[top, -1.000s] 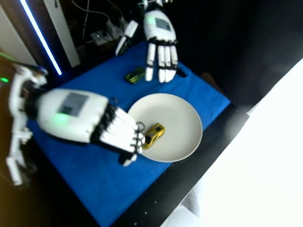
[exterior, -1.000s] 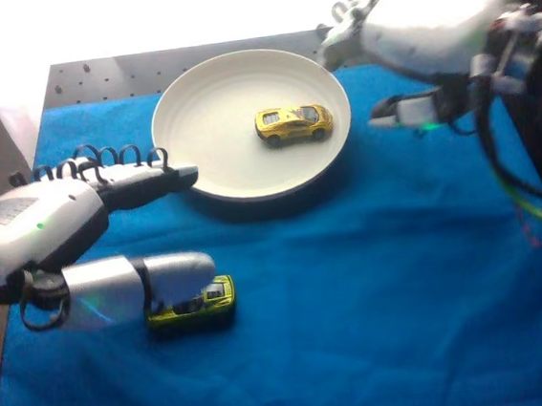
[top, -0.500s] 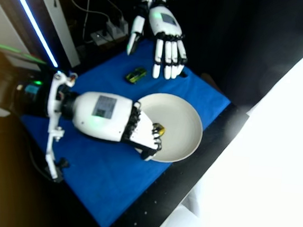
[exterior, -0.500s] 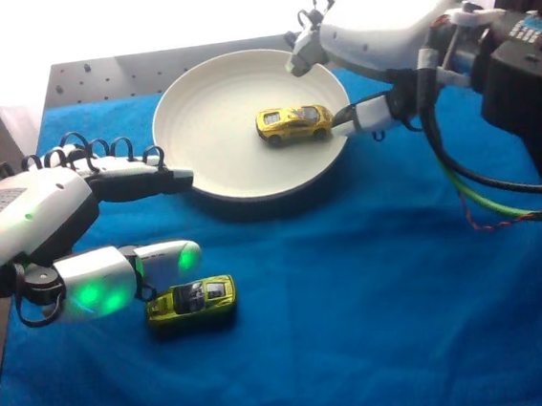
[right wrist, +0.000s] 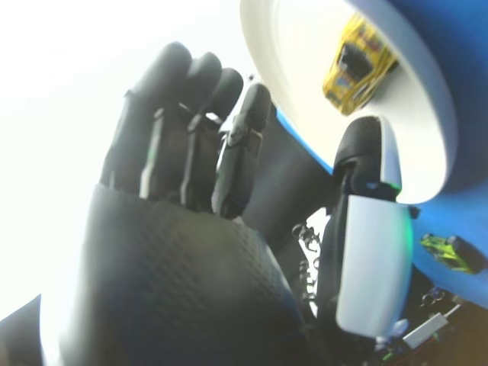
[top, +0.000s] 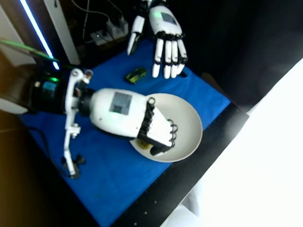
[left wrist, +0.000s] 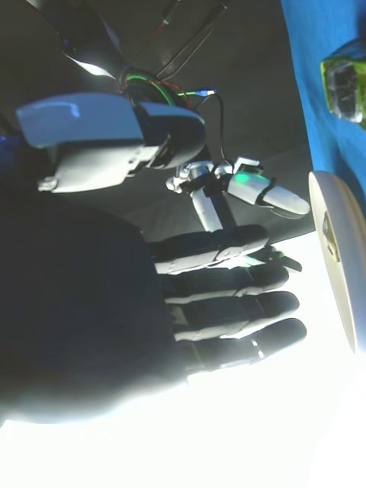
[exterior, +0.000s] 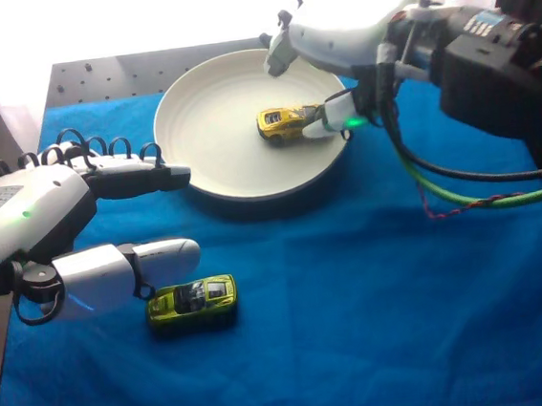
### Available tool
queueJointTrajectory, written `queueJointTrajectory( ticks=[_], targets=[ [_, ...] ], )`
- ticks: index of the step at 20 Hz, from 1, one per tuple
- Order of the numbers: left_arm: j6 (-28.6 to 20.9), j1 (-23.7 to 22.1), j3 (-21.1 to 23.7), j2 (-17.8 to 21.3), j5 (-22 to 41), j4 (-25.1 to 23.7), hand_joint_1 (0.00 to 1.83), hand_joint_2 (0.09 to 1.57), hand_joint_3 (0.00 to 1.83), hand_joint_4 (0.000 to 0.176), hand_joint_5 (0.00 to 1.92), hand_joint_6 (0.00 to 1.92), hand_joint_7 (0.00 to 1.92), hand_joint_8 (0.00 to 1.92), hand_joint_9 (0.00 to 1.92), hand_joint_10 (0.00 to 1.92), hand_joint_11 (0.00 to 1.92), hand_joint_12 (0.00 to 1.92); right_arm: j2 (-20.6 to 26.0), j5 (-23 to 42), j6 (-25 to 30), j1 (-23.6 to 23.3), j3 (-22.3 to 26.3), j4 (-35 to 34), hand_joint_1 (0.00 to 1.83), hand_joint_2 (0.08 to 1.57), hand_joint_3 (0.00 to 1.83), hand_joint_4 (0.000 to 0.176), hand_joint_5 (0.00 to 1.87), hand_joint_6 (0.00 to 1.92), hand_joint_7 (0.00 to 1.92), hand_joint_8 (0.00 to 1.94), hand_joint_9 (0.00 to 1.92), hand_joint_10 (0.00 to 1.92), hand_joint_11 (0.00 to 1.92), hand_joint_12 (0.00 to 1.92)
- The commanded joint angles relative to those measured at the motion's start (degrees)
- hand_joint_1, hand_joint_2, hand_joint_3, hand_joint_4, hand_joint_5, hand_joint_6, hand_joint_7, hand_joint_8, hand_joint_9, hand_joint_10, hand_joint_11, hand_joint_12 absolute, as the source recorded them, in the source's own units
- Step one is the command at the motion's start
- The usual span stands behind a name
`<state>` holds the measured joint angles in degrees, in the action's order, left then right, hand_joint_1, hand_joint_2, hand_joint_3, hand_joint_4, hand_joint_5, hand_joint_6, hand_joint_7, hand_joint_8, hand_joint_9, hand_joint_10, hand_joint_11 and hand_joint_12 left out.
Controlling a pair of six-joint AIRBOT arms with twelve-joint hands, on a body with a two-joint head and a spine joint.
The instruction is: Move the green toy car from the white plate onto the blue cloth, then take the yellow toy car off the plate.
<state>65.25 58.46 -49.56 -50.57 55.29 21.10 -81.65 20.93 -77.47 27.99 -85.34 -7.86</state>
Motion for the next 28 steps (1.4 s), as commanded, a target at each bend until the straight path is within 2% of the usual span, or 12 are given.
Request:
queueJointTrajectory(
  ticks=[1, 2, 3, 4, 6, 8, 10, 14, 17, 24, 27, 28],
  targets=[
    [0.05, -0.33, -0.12, -0.35, 6.81, -0.86, 0.37, 1.1, 0.0, 0.127, 0.57, 0.01, 0.41, 0.0, 0.32, 0.07, 0.0, 0.99, -0.46, 5.75, -0.24, -1.14, -0.57, 0.37, 0.92, 0.95, 0.0, 0.0, 0.8, 0.02, 0.57, 1.03, 0.51, 1.38, 0.45, 1.81],
    [0.05, -0.33, -0.14, -0.34, 6.81, -0.85, 0.38, 1.12, 0.0, 0.118, 0.57, 0.0, 0.41, 0.0, 0.33, 0.06, 0.0, 1.0, -0.93, 5.42, -0.24, -1.14, -1.12, 0.26, 0.94, 0.97, 0.0, 0.0, 0.75, 0.01, 0.65, 0.58, 0.57, 0.95, 0.37, 1.58],
    [0.05, -0.33, -0.15, -0.39, 6.91, -0.85, 0.41, 1.12, 0.0, 0.114, 0.58, 0.01, 0.43, 0.01, 0.35, 0.07, 0.0, 1.04, -1.33, 5.02, -0.24, -1.14, -1.65, 0.03, 0.93, 0.98, 0.0, 0.0, 0.73, 0.0, 0.76, 0.21, 0.59, 0.79, 0.35, 1.54],
    [0.05, -0.33, -0.14, -0.4, 6.97, -0.84, 0.42, 1.12, 0.0, 0.117, 0.58, 0.01, 0.43, 0.0, 0.34, 0.06, 0.0, 1.01, -1.51, 4.8, -0.24, -1.14, -1.95, -0.05, 0.94, 0.99, 0.0, 0.0, 0.72, 0.0, 0.8, 0.19, 0.59, 0.9, 0.38, 1.61],
    [0.05, -0.33, -0.13, -0.4, 6.98, -0.84, 0.43, 1.12, 0.0, 0.128, 0.58, 0.01, 0.42, 0.0, 0.34, 0.05, 0.0, 1.02, -1.62, 4.33, -0.24, -1.13, -2.64, -0.27, 0.95, 0.98, 0.0, 0.0, 0.71, 0.0, 0.81, 0.13, 0.6, 0.81, 0.37, 1.56],
    [0.05, -0.32, -0.1, -0.42, 7.07, -0.84, 0.44, 1.12, 0.0, 0.118, 0.59, 0.01, 0.44, 0.01, 0.36, 0.06, 0.0, 1.07, -1.62, 3.98, -0.24, -1.13, -3.06, -0.45, 0.93, 0.99, 0.0, 0.0, 0.71, 0.0, 0.79, 0.07, 0.56, 0.76, 0.3, 1.57],
    [0.05, -0.32, -0.09, -0.42, 7.11, -0.84, 0.46, 1.13, 0.0, 0.112, 0.6, 0.01, 0.44, 0.0, 0.35, 0.05, 0.0, 1.03, -1.83, 3.66, -0.24, -1.13, -3.37, -0.63, 0.94, 0.98, 0.0, 0.0, 0.72, 0.0, 0.84, 0.07, 0.58, 0.89, 0.37, 1.6],
    [0.05, -0.31, -0.07, -0.5, 7.18, -0.73, 0.47, 1.13, 0.0, 0.135, 0.6, 0.0, 0.44, 0.0, 0.35, 0.03, 0.0, 0.94, -2.21, 3.45, -0.24, -1.13, -3.61, -0.82, 0.89, 1.0, 0.0, 0.0, 0.67, 0.0, 0.82, 0.01, 0.67, 0.55, 0.39, 1.42],
    [0.05, -0.3, -0.07, -0.56, 7.23, -0.68, 0.46, 1.13, 0.0, 0.143, 0.6, 0.0, 0.44, 0.0, 0.35, 0.03, 0.0, 0.93, -2.47, 3.44, -0.24, -1.13, -3.65, -0.82, 0.92, 1.01, 0.0, 0.0, 0.71, 0.01, 0.84, 0.0, 0.67, 0.59, 0.4, 1.45],
    [0.04, -0.23, -0.01, -0.64, 7.55, -0.62, 0.44, 1.13, 0.0, 0.133, 0.59, 0.0, 0.44, 0.0, 0.35, 0.02, 0.0, 0.91, -3.2, 2.61, -0.24, -1.12, -4.25, -0.83, 0.97, 1.01, 0.0, 0.0, 0.72, 0.01, 0.84, 0.01, 0.63, 0.69, 0.39, 1.49],
    [0.03, -0.14, 0.02, -0.67, 7.74, -0.51, 0.46, 1.13, 0.0, 0.133, 0.6, 0.0, 0.44, 0.0, 0.34, 0.01, 0.0, 0.84, -3.8, 2.2, -0.24, -1.11, -4.33, -0.83, 0.99, 1.0, 0.0, 0.0, 0.69, 0.0, 0.76, 0.0, 0.63, 0.44, 0.29, 1.39],
    [0.03, -0.12, 0.02, -0.67, 7.77, -0.47, 0.45, 1.13, 0.0, 0.114, 0.6, 0.0, 0.46, 0.01, 0.38, 0.03, 0.0, 0.96, -3.98, 2.1, -0.24, -1.1, -4.36, -0.83, 0.95, 1.0, 0.0, 0.0, 0.67, 0.0, 0.71, 0.0, 0.67, 0.21, 0.29, 1.31]
  ],
)
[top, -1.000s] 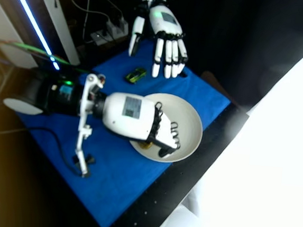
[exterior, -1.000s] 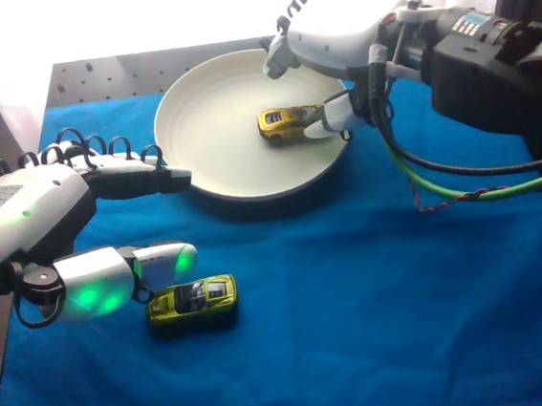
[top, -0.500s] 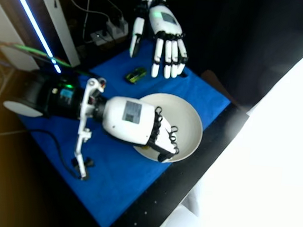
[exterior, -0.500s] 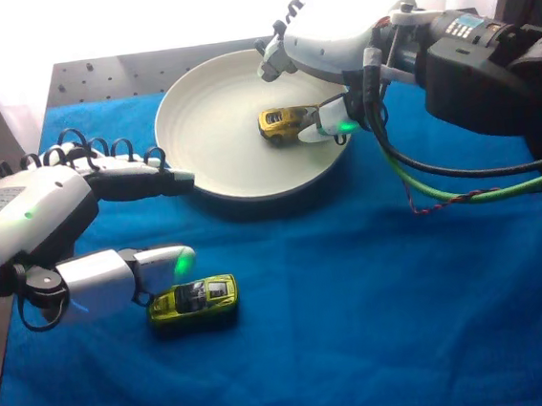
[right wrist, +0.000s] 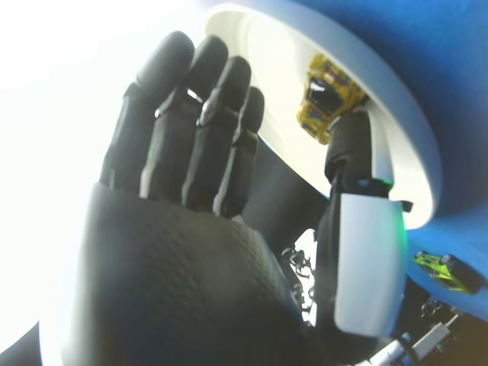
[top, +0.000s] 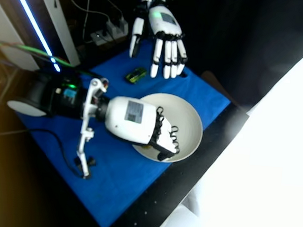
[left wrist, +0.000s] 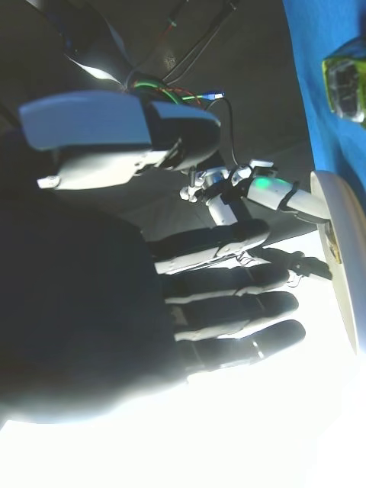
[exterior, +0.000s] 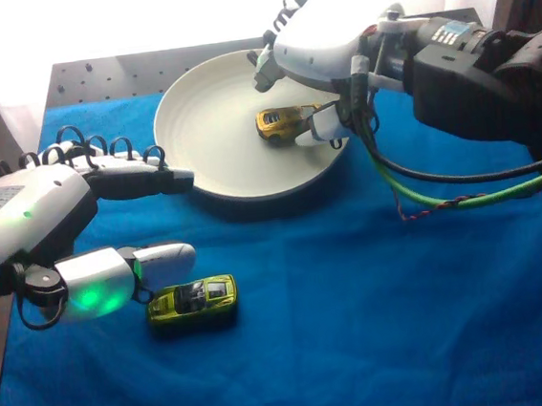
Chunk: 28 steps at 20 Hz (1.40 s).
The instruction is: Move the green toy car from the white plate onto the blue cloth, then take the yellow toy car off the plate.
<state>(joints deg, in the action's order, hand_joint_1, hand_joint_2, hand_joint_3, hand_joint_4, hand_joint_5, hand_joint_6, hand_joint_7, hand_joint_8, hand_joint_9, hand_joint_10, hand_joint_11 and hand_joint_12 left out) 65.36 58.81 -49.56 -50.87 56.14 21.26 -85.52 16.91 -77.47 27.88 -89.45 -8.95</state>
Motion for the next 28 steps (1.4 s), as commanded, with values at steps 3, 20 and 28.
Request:
queueJointTrajectory(
  ticks=[3, 20, 28],
  targets=[
    [-0.08, -0.42, 0.04, -0.37, 7.04, -0.59, 0.44, 1.13, 0.0, 0.123, 0.59, 0.0, 0.45, 0.0, 0.36, 0.02, 0.0, 0.92, -0.43, 5.9, -0.24, -0.98, -0.37, 0.26, 0.97, 0.99, 0.0, 0.0, 0.67, 0.0, 0.72, 0.0, 0.72, 0.19, 0.33, 1.35],
    [-0.11, 0.01, 0.25, -0.42, 8.02, -0.09, 0.57, 1.21, 0.0, 0.144, 0.65, 0.02, 0.48, 0.0, 0.39, 0.02, 0.0, 0.99, -1.43, 4.44, -0.24, -0.87, -1.32, 0.26, 1.19, 1.22, 0.0, 0.0, 0.85, 1.32, 0.73, 1.25, 0.82, 0.31, 0.35, 1.35],
    [-0.13, 0.66, 0.27, -0.49, 8.35, 0.64, 0.61, 1.21, 0.0, 0.122, 0.66, 0.01, 0.5, 0.01, 0.4, 0.02, 0.0, 1.02, 1.23, 7.73, -0.24, -1.01, 1.2, 0.16, 1.19, 1.19, 0.0, 0.0, 0.88, 1.18, 0.79, 1.26, 0.85, 0.48, 0.44, 1.42]
  ],
)
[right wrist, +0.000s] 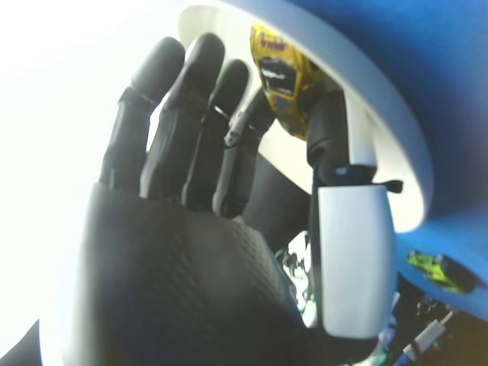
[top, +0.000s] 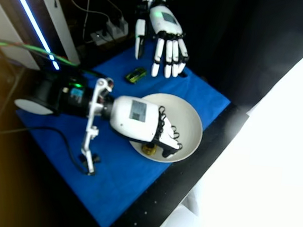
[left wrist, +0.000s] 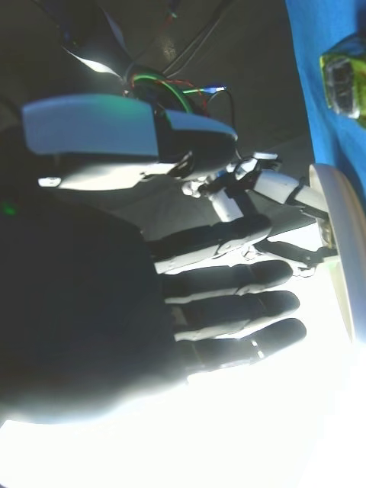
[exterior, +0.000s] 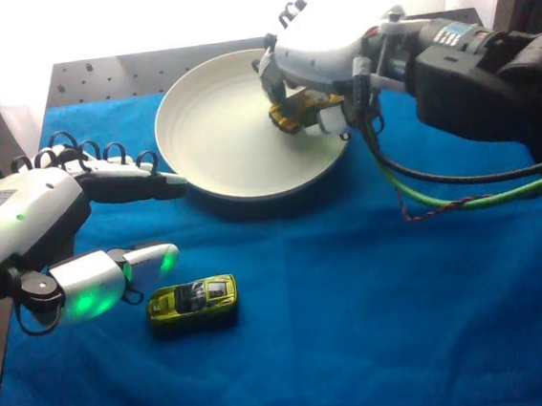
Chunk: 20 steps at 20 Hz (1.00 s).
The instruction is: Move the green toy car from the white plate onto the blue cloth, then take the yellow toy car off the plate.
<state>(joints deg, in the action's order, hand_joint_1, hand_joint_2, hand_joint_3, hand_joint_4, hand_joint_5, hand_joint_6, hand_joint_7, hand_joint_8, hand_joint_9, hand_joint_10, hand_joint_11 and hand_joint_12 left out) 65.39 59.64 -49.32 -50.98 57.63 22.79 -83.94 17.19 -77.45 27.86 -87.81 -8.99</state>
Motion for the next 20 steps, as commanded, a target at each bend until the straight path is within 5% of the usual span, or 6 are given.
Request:
queueJointTrajectory(
  ticks=[1, 5, 10, 18, 19, 20],
  targets=[
    [-0.15, -0.15, 0.03, -0.37, 6.86, -0.85, 0.58, 1.21, 0.0, 0.121, 0.66, 0.01, 0.51, 0.01, 0.41, 0.02, 0.0, 1.03, 0.42, 8.17, -0.26, -1.01, 0.41, 0.2, 1.19, 1.18, 0.0, 0.007, 0.89, 1.17, 0.82, 1.22, 0.85, 0.5, 0.44, 1.43],
    [-0.15, -0.03, 0.03, -0.38, 6.8, -0.49, 0.57, 1.19, 0.0, 0.122, 0.67, 0.01, 0.51, 0.01, 0.42, 0.02, 0.0, 1.03, 4.59, 11.7, -0.26, -1.43, 4.86, 0.2, 1.22, 1.16, 0.0, 0.0, 0.95, 1.14, 0.83, 1.15, 0.79, 0.68, 0.44, 1.53],
    [-0.15, 0.26, 0.15, -0.28, 6.85, -0.13, 0.56, 1.2, 0.0, 0.139, 0.66, 0.0, 0.49, 0.0, 0.4, 0.01, 0.0, 0.94, 9.89, 14.87, -0.26, -1.41, 11.01, 0.88, 1.25, 1.17, 0.0, 0.0, 0.91, 0.85, 0.88, 1.42, 0.8, 1.53, 0.75, 1.85],
    [-0.14, 2.78, 1.43, 0.67, 9.15, 1.91, 0.55, 1.19, 0.0, 0.169, 0.68, 0.01, 0.49, 0.01, 0.43, 0.02, 0.0, 1.03, 20.39, 24.31, -0.26, 3.2, 24.6, 6.6, 1.38, 1.15, 0.0, 0.0, 0.81, 1.1, 0.94, 1.04, 0.88, 1.4, 0.8, 1.59],
    [-0.14, 2.93, 1.59, 0.76, 9.39, 2.05, 0.54, 1.19, 0.0, 0.167, 0.68, 0.01, 0.5, 0.01, 0.43, 0.01, 0.0, 1.03, 21.91, 25.86, -0.26, 4.53, 26.68, 7.52, 1.38, 1.15, 0.0, 0.0, 0.79, 1.12, 0.96, 1.05, 0.88, 1.37, 0.82, 1.57],
    [-0.14, 3.07, 1.7, 0.82, 9.58, 2.14, 0.56, 1.19, 0.0, 0.129, 0.69, 0.01, 0.51, 0.01, 0.44, 0.02, 0.0, 1.08, 22.82, 26.8, -0.26, 5.5, 27.95, 7.96, 1.38, 1.14, 0.0, 0.0, 0.82, 1.04, 0.98, 1.05, 0.91, 1.33, 0.87, 1.52]
  ],
)
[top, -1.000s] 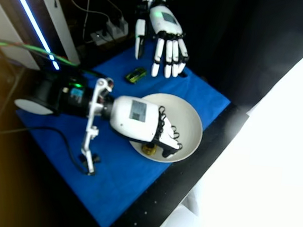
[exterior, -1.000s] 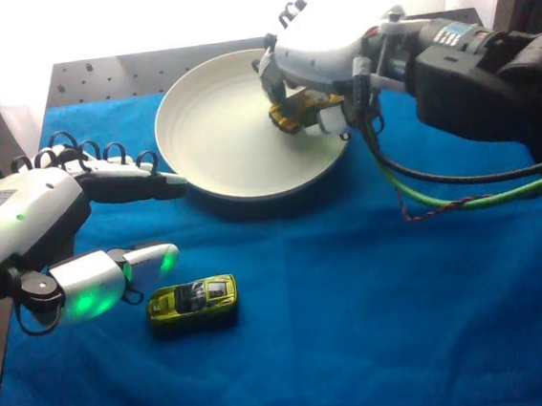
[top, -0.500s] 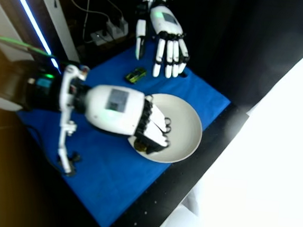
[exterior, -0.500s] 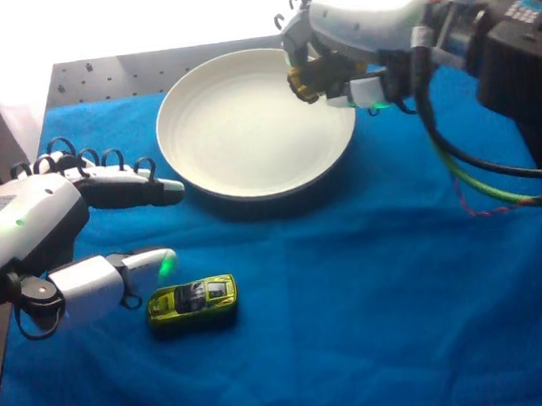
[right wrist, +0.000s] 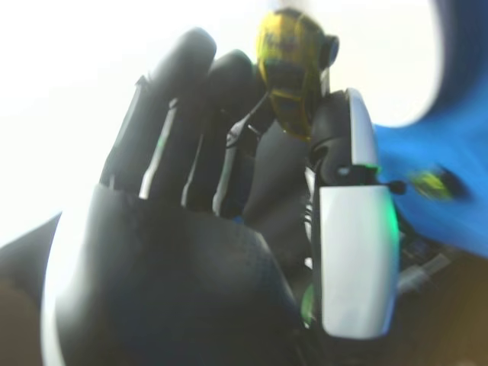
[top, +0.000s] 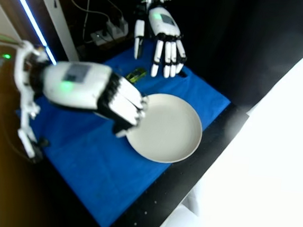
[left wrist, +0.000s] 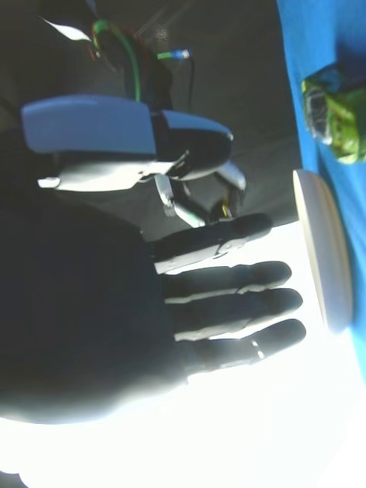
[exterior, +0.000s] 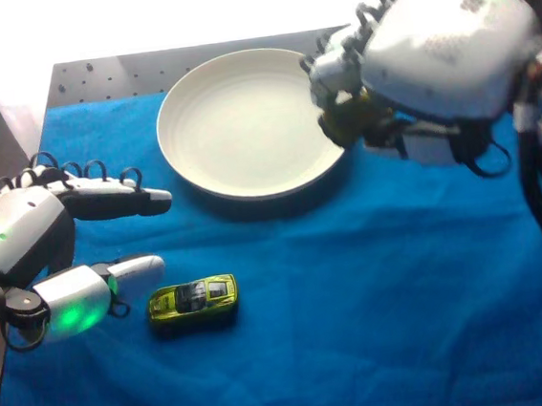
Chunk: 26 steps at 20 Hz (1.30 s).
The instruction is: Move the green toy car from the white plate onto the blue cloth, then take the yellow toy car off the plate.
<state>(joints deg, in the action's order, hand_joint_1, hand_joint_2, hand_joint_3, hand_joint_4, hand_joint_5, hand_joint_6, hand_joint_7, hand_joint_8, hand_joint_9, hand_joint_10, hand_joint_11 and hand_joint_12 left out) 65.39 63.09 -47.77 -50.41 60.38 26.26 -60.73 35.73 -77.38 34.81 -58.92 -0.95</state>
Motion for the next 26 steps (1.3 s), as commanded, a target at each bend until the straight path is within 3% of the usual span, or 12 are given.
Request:
queueJointTrajectory(
  ticks=[1, 4, 5, 7, 9, 10, 13, 15, 18, 20, 24, 26],
  targets=[
    [-0.14, -0.08, 0.25, 0.27, 7.14, -1.13, 0.58, 1.19, 0.0, 0.123, 0.7, 0.01, 0.51, 0.01, 0.43, 0.02, 0.0, 1.09, 0.86, 9.62, -0.32, 0.17, 0.74, 0.46, 1.38, 1.14, 0.0, 0.0, 0.83, 0.98, 0.96, 1.05, 0.93, 1.35, 0.96, 1.49],
    [-0.14, 0.61, 0.53, 0.28, 7.77, -0.63, 0.55, 1.21, 0.0, 0.078, 0.68, 0.01, 0.53, 0.01, 0.44, 0.02, 0.0, 1.17, 2.75, 11.66, -0.17, 4.84, 4.67, 1.64, 1.21, 1.11, 0.0, 0.0, 0.97, 0.95, 1.14, 1.37, 1.25, 1.56, 1.22, 1.78],
    [-0.14, 0.97, 0.66, 0.33, 8.05, -0.48, 0.56, 1.21, 0.0, 0.074, 0.68, 0.0, 0.54, 0.01, 0.46, 0.03, 0.0, 1.21, 3.03, 11.74, 0.81, 6.84, 5.48, 2.01, 1.26, 1.12, 0.0, 0.0, 0.96, 0.81, 1.02, 1.29, 1.09, 1.42, 1.01, 1.71],
    [-0.14, 1.28, 0.84, 0.39, 8.25, -0.17, 0.59, 1.21, 0.0, 0.113, 0.69, 0.01, 0.54, 0.01, 0.48, 0.03, 0.0, 1.23, 2.96, 11.72, 5.71, 10.71, 5.56, 2.62, 1.39, 1.07, 0.0, 0.0, 1.0, 0.84, 1.12, 0.7, 1.03, 1.19, 0.96, 1.46],
    [-0.14, 1.28, 0.91, 0.38, 8.25, -0.15, 0.59, 1.21, 0.0, 0.113, 0.68, 0.0, 0.54, 0.01, 0.48, 0.04, 0.0, 1.22, 2.08, 11.35, 6.86, 12.3, 4.94, 2.24, 1.4, 1.06, 0.0, 0.0, 1.03, 0.73, 1.11, 0.72, 1.06, 1.18, 1.02, 1.46],
    [-0.14, 1.28, 0.95, 0.38, 8.31, -0.1, 0.6, 1.21, 0.0, 0.1, 0.68, 0.0, 0.54, 0.01, 0.48, 0.04, 0.0, 1.23, 1.26, 10.8, 7.33, 12.92, 4.36, 1.85, 1.3, 1.12, 0.0, 0.0, 1.05, 0.62, 0.93, 1.3, 1.07, 1.54, 1.05, 1.73],
    [-0.14, 1.35, 0.99, 0.38, 8.4, -0.01, 0.64, 1.21, 0.0, 0.111, 0.68, 0.0, 0.53, 0.01, 0.46, 0.03, 0.0, 1.17, 0.07, 10.22, 7.58, 13.95, 3.96, 1.03, 1.31, 1.01, 0.0, 0.0, 0.83, 0.52, 0.81, 0.95, 0.92, 1.23, 0.88, 1.59],
    [-0.15, 1.36, 0.99, 0.38, 8.51, -0.01, 0.63, 1.21, 0.0, 0.122, 0.69, 0.01, 0.53, 0.0, 0.44, 0.02, 0.0, 1.07, 0.17, 10.25, 7.59, 14.02, 3.94, 0.43, 1.13, 0.93, 0.0, 0.0, 0.5, 0.22, 0.46, 0.37, 0.32, 0.74, 0.06, 1.53],
    [-0.15, 1.47, 1.03, 0.38, 8.85, 0.05, 0.64, 1.21, 0.0, 0.11, 0.7, 0.01, 0.54, 0.01, 0.44, 0.02, 0.0, 1.07, 1.11, 12.64, 10.04, 14.01, 4.2, 0.26, 0.94, 0.86, 0.0, 0.0, 0.21, 0.0, 0.2, 0.02, 0.09, 0.36, 0.0, 1.28],
    [-0.17, 1.79, 1.2, 0.58, 9.59, 0.2, 0.62, 1.21, 0.0, 0.105, 0.7, 0.01, 0.54, 0.01, 0.44, 0.02, 0.0, 1.08, 2.67, 15.64, 10.94, 14.2, 5.02, -0.26, 0.83, 0.86, 0.0, 0.0, 0.18, 0.01, 0.15, 0.01, 0.04, 0.13, 0.0, 0.9],
    [-1.39, 2.66, 1.42, 1.51, 13.19, 0.46, 0.57, 1.22, 0.0, 0.099, 0.69, 0.0, 0.58, 0.02, 0.51, 0.04, 0.0, 1.22, 6.93, 26.57, 10.94, 16.37, 7.62, -3.8, 0.82, 1.04, 0.03, 0.0, 0.59, 0.17, 0.41, 0.03, 0.23, 0.37, 0.0, 1.53],
    [-2.89, 2.71, 1.39, 2.53, 17.04, 0.25, 0.56, 1.25, 0.0, 0.066, 0.65, 0.0, 0.59, 0.02, 0.56, 0.07, 0.06, 1.38, 9.28, 35.97, 11.09, 18.97, 8.94, -7.4, 0.94, 1.17, 0.04, 0.0, 0.51, 0.81, 0.68, 0.13, 0.32, 0.84, 0.0, 1.73]
  ],
)
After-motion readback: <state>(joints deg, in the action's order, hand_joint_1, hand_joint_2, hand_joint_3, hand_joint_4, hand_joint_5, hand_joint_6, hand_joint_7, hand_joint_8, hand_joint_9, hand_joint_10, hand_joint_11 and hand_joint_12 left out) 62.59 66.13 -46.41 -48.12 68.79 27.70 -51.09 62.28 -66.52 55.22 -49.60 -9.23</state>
